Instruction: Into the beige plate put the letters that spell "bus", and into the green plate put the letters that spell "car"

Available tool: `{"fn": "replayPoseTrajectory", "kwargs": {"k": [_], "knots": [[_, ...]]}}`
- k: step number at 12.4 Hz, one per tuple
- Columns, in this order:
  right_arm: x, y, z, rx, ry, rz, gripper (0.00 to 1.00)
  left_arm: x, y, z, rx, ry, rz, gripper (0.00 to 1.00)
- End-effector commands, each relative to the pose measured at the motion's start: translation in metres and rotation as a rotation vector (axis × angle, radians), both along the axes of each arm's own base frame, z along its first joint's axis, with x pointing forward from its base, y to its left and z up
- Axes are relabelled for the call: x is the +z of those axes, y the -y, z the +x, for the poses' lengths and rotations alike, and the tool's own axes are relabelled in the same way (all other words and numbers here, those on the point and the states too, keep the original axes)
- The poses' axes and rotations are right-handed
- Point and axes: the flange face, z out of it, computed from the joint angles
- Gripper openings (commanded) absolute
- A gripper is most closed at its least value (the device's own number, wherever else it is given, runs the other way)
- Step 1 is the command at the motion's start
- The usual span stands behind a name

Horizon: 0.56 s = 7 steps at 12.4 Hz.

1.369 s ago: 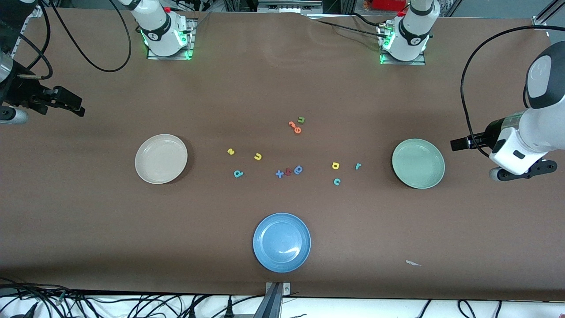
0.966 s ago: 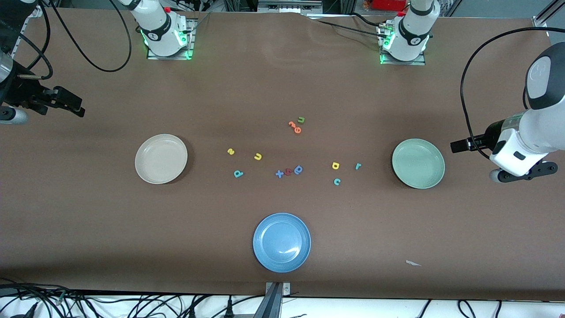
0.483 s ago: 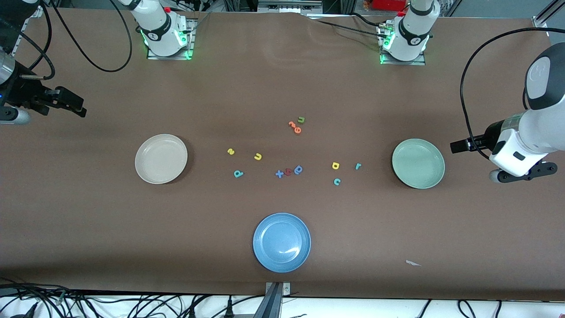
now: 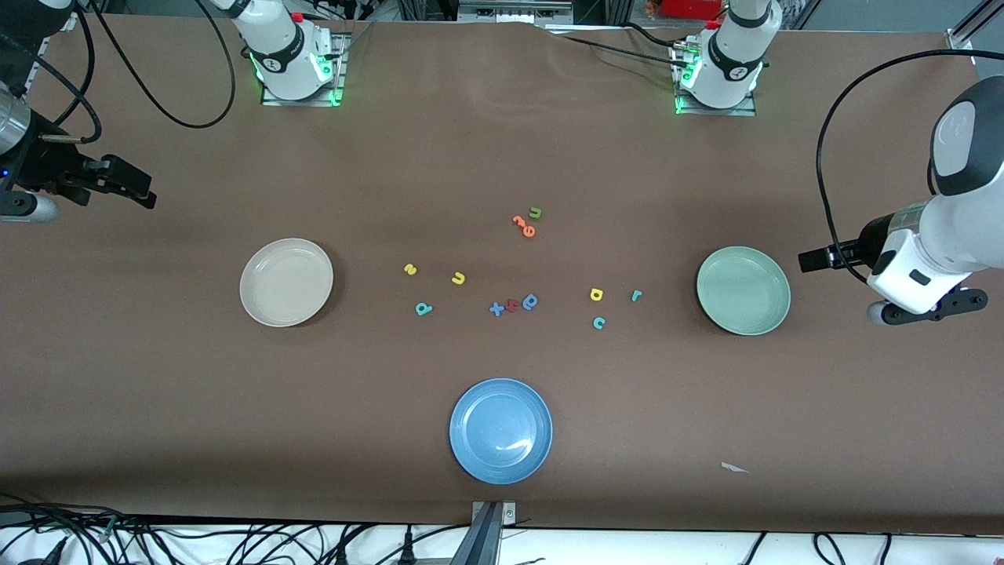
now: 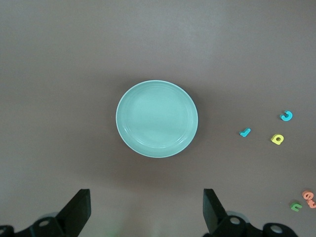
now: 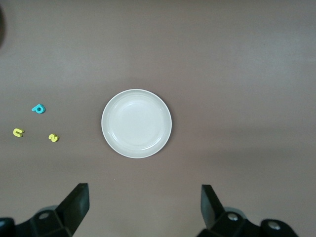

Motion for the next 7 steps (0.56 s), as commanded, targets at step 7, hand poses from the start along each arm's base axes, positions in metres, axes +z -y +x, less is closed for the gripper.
{"fn": "replayPoseTrajectory", "kwargs": {"k": [7], "knots": [[-0.0013,-0.0011,-0.0031,0.004,0.003,-0.016,1.0,-0.0024,0.002,0.0031,-0.021,0.002,0.008,1.0]]}}
